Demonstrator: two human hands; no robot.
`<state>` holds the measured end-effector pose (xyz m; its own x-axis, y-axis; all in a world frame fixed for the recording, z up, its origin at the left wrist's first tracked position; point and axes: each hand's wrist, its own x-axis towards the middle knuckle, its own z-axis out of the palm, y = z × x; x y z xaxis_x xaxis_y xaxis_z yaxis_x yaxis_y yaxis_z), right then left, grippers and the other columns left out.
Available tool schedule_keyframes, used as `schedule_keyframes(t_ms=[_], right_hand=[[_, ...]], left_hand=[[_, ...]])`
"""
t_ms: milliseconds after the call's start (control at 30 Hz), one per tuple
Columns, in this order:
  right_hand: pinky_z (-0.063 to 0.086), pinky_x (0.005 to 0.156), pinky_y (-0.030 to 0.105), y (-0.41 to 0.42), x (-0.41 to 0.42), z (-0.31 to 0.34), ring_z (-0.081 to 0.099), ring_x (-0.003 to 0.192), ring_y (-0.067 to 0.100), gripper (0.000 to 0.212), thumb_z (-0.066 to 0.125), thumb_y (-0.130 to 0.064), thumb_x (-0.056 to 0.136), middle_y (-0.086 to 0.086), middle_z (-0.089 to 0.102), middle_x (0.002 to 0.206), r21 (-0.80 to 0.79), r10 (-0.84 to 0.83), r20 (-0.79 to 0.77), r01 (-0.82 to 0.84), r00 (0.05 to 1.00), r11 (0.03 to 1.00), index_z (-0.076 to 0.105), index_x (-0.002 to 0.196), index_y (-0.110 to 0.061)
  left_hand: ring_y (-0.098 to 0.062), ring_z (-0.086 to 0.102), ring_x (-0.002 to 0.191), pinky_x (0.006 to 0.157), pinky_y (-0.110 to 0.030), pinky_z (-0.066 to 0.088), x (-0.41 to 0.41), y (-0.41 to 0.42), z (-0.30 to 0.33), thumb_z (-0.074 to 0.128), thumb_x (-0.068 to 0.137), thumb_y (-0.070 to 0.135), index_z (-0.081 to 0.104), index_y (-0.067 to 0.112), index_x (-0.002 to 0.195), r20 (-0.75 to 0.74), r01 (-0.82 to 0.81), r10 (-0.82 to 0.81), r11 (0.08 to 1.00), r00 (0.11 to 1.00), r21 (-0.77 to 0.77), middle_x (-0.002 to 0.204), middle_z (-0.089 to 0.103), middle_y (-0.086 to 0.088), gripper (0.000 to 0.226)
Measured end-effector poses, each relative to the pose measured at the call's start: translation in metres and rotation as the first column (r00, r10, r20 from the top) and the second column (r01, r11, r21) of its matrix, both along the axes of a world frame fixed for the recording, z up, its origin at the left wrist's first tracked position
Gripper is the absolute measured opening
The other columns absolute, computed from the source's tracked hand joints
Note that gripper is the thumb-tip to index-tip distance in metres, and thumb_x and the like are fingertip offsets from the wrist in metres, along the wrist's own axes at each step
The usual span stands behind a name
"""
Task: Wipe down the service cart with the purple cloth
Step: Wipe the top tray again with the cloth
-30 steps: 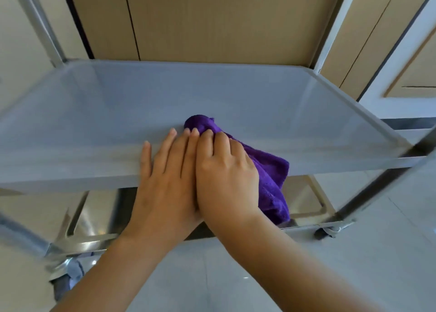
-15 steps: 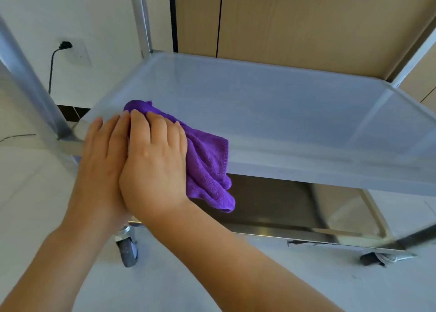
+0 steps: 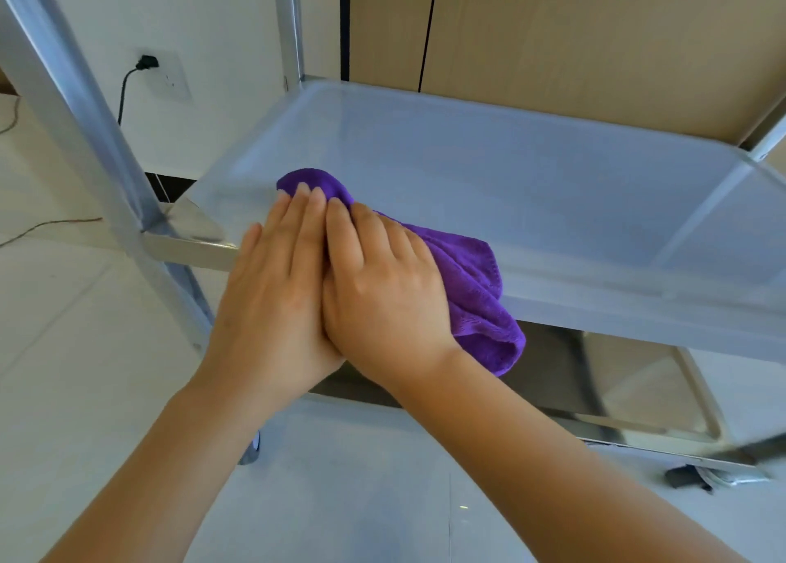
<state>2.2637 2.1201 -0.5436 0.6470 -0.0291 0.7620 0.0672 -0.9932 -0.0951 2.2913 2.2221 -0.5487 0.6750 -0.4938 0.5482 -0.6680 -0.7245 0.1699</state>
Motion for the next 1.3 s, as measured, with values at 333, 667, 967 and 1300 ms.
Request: schedule_keyframes(t_ms=[333,667,967,1300], right_hand=[[0.048,0.083,0.032,-0.107,-0.077,0.007,0.066,0.091,0.023,0.04,0.047,-0.031,0.091,0.009,0.07,0.1,-0.115,-0.079,-0.063,0.072,0.995,0.991,0.064,0.112,-0.001],[0.046,0.067,0.033,-0.227,-0.156,0.007,0.063,0.071,0.028,0.051,0.053,-0.05,0.081,0.009,0.068,0.08,-0.095,-0.289,-0.044,0.284,0.956,0.954,0.065,0.088,-0.002],[0.04,0.057,0.023,-0.201,-0.171,0.061,0.053,0.057,0.02,0.025,0.058,-0.031,0.081,0.005,0.061,0.067,0.182,-0.177,-0.036,0.181,0.983,0.966,0.058,0.085,-0.006],[0.04,0.061,0.024,-0.141,-0.208,0.236,0.048,0.063,0.013,0.023,0.05,-0.037,0.09,-0.001,0.061,0.069,0.392,-0.081,-0.155,0.136,0.985,0.91,0.051,0.091,-0.014]], left_hand=[[-0.033,0.037,0.133,0.108,-0.041,0.024,-0.046,-0.084,0.016,0.058,0.067,0.051,0.031,0.001,0.14,-0.009,0.278,-0.28,0.947,0.96,0.16,0.143,0.04,-0.021,0.093],[-0.021,0.026,0.14,0.108,-0.029,0.006,-0.065,-0.16,0.035,0.035,0.069,0.08,0.014,0.019,0.148,-0.157,0.475,-0.453,0.866,0.878,0.156,0.152,0.029,-0.005,0.102],[-0.021,0.039,0.132,0.106,-0.027,0.03,-0.094,-0.148,0.107,0.04,0.086,0.06,0.041,0.011,0.135,-0.289,0.518,-0.496,0.855,0.819,0.0,0.137,0.05,-0.004,0.069],[-0.011,0.051,0.113,0.096,-0.026,0.04,-0.124,-0.109,0.271,0.041,0.093,0.05,0.051,0.012,0.124,-0.413,0.49,-0.503,0.86,0.759,-0.145,0.12,0.06,0.0,0.05]])
